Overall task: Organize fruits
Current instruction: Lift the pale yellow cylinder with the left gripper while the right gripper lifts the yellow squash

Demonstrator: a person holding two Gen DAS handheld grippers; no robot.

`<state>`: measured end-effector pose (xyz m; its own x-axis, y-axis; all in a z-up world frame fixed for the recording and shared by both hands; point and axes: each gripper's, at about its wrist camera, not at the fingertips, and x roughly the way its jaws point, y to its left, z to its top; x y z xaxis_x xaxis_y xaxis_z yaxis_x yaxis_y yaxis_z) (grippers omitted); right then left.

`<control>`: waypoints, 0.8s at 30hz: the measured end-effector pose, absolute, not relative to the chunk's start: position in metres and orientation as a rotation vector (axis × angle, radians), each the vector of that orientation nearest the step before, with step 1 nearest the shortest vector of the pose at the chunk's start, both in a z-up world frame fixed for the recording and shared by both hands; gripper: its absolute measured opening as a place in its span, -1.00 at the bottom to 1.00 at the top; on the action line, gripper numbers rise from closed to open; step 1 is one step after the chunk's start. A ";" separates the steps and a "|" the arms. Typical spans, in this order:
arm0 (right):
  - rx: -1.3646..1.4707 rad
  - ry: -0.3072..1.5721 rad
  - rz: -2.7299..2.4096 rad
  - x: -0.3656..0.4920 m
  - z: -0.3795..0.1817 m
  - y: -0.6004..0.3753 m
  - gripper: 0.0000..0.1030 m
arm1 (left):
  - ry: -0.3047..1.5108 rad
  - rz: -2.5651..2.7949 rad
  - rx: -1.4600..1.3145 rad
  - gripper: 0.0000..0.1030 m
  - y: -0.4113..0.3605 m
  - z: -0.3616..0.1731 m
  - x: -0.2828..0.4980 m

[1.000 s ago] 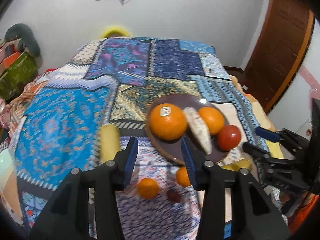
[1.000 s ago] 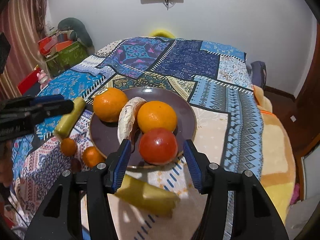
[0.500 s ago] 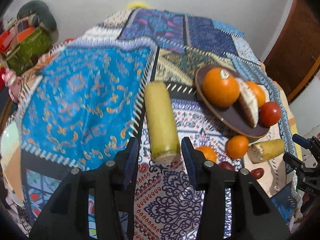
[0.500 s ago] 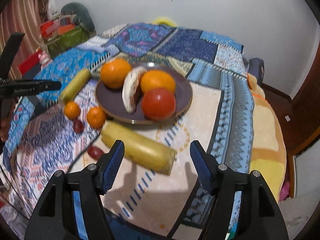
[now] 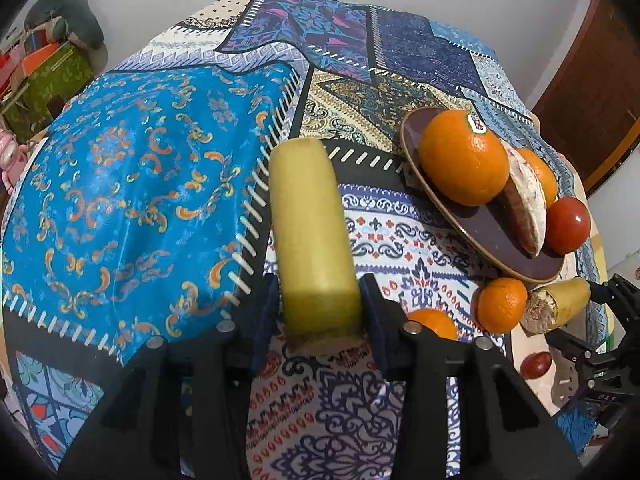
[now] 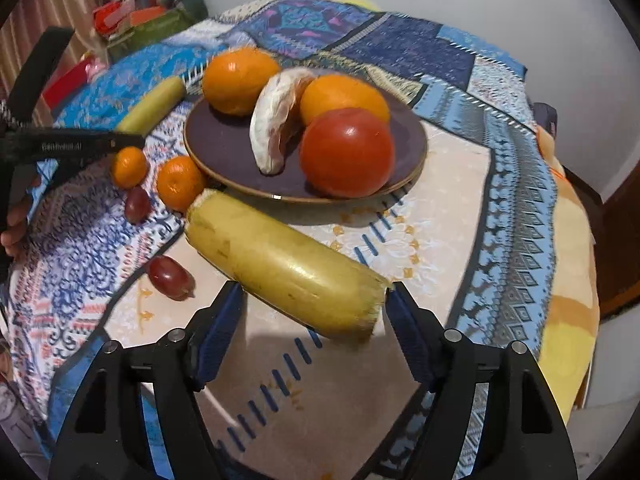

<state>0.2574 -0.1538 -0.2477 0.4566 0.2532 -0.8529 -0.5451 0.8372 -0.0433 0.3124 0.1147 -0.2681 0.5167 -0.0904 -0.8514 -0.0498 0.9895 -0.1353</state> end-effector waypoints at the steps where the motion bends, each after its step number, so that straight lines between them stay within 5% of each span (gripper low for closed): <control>1: -0.319 0.986 0.514 0.260 -0.249 -0.155 0.42 | 1.025 -0.021 -0.151 -0.25 0.115 -0.268 0.313; 5: -0.261 1.013 0.542 0.267 -0.249 -0.162 0.21 | 1.013 -0.014 -0.165 -0.27 0.116 -0.268 0.313; 13: -0.247 1.022 0.535 0.233 -0.246 -0.178 -0.83 | 1.033 -0.023 -0.155 -0.28 0.117 -0.264 0.279; 20: -0.232 1.021 0.535 0.208 -0.234 -0.186 -0.85 | 1.046 -0.058 -0.158 -0.28 0.119 -0.257 0.226; 22: -0.236 1.004 0.532 0.207 -0.225 -0.184 -0.73 | 1.047 -0.077 -0.164 -0.28 0.118 -0.254 0.210; 24: -0.251 0.969 0.515 0.208 -0.217 -0.181 -0.25 | 1.049 -0.088 -0.169 -0.28 0.116 -0.254 0.199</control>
